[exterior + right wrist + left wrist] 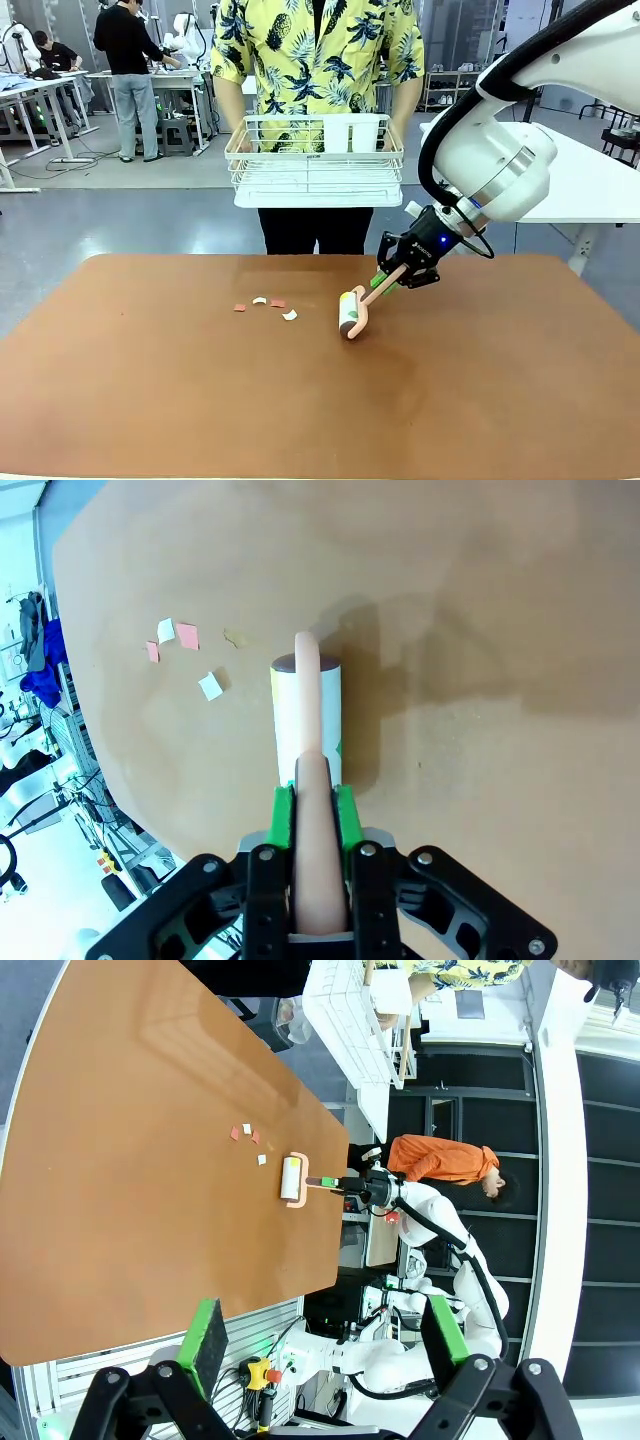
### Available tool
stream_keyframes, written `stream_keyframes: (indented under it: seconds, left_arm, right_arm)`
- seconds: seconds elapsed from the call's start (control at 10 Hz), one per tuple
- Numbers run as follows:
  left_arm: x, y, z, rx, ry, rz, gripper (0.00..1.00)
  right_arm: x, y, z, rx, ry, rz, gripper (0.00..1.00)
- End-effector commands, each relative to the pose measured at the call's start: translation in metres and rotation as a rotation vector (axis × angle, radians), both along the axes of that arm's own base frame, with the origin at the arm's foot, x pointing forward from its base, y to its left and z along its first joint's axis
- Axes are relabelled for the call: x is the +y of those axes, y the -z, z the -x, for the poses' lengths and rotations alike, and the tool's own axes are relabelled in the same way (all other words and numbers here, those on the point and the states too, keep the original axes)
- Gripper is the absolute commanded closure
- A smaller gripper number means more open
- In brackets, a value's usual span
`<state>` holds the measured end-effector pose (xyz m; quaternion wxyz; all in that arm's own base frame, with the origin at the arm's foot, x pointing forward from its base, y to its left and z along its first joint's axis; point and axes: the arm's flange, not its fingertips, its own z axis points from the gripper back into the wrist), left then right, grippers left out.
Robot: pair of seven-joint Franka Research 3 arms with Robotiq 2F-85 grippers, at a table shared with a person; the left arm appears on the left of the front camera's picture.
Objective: Clean the table.
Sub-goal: Clean the table with the Lint Roller when the human lifts the Dish drying rack.
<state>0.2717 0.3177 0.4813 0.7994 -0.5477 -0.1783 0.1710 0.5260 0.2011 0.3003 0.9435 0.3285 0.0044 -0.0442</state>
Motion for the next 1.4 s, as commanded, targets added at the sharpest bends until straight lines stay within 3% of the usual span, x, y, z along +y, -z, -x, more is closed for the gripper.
stream_keyframes:
  seconds: [0.0,0.9,1.3]
  left_arm:
    - [0.000,0.001,0.003,-0.019,0.001,0.000,0.00]
    - [0.000,0.001,0.003,-0.019,0.001,0.000,0.00]
    - [0.000,0.001,0.003,-0.019,0.001,0.000,0.00]
  right_arm:
    - [0.006,0.008,0.003,-0.023,0.016,0.022,0.79]
    - [0.001,-0.001,0.000,-0.001,-0.003,-0.001,0.79]
    - [0.069,0.030,0.000,0.030,0.007,-0.010,0.79]
